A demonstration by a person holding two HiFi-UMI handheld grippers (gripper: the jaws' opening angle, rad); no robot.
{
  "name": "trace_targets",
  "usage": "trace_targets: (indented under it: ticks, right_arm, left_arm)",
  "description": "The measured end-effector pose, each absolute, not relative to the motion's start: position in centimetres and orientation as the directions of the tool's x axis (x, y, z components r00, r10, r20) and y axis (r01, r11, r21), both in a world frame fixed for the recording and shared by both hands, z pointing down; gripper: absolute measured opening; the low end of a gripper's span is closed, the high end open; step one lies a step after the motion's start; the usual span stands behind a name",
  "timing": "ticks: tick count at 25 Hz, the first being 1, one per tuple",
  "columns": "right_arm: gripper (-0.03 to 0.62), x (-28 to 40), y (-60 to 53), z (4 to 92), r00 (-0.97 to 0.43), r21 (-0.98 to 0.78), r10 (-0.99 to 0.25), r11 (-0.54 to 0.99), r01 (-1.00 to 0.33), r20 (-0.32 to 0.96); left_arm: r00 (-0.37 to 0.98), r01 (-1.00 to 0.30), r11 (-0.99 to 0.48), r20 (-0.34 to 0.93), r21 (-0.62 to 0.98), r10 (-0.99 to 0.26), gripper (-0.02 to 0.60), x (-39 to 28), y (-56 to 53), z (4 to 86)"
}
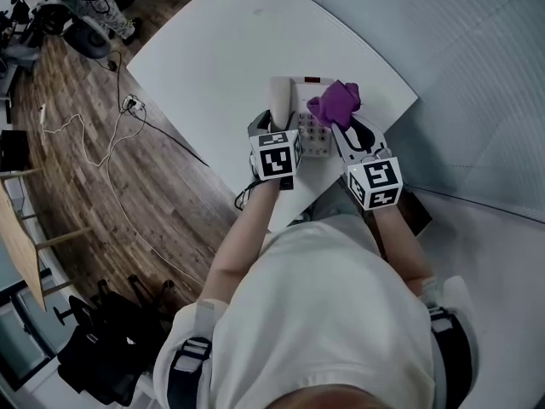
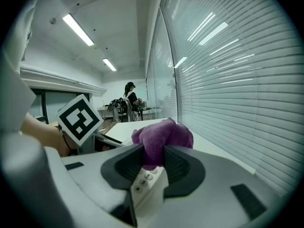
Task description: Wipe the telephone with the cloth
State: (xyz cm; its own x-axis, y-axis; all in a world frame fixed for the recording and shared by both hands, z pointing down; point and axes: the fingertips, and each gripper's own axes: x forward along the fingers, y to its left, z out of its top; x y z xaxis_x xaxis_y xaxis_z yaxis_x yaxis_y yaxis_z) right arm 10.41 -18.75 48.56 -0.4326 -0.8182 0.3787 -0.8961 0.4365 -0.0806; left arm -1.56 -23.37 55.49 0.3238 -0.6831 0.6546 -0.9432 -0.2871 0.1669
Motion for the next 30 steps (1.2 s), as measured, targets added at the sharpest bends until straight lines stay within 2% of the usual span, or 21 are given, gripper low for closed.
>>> trace_targets:
  ticks: [7,12,21,30]
  right_arm:
    - [0.130,10.6,-19.2,48.9,-0.444,-0.084,-0.806,0.449,-0.890,0.392]
    - [0.130,10.2,-19.6,49.1,-0.455,-0.084,-0.801,0.460,-0.884,0.389]
    - [0.130,9.8,-19.3,48.5,-0.451,-0.088,-0.814,0.452,-0.888,0.367]
    - [0.130,8.4,-18.0,47.1,-0.460,-0.071,-0.815,0.466,-0.882,0.352]
  left_arm:
    - [0.264,-0.962,-0.242,0.675,0.130,-0.689,0.229,-1.8,-24.0,56.5]
    - [0.271,-0.961,-0.232,0.673,0.150,-0.689,0.224,-1.7,-24.2,56.6]
    - [0.384,-0.920,-0.221,0.635,0.324,-0.670,0.222,-2.0,-23.1,55.7]
    - [0.527,-0.828,-0.255,0.536,0.500,-0.660,0.222,-2.7,-19.7,53.0]
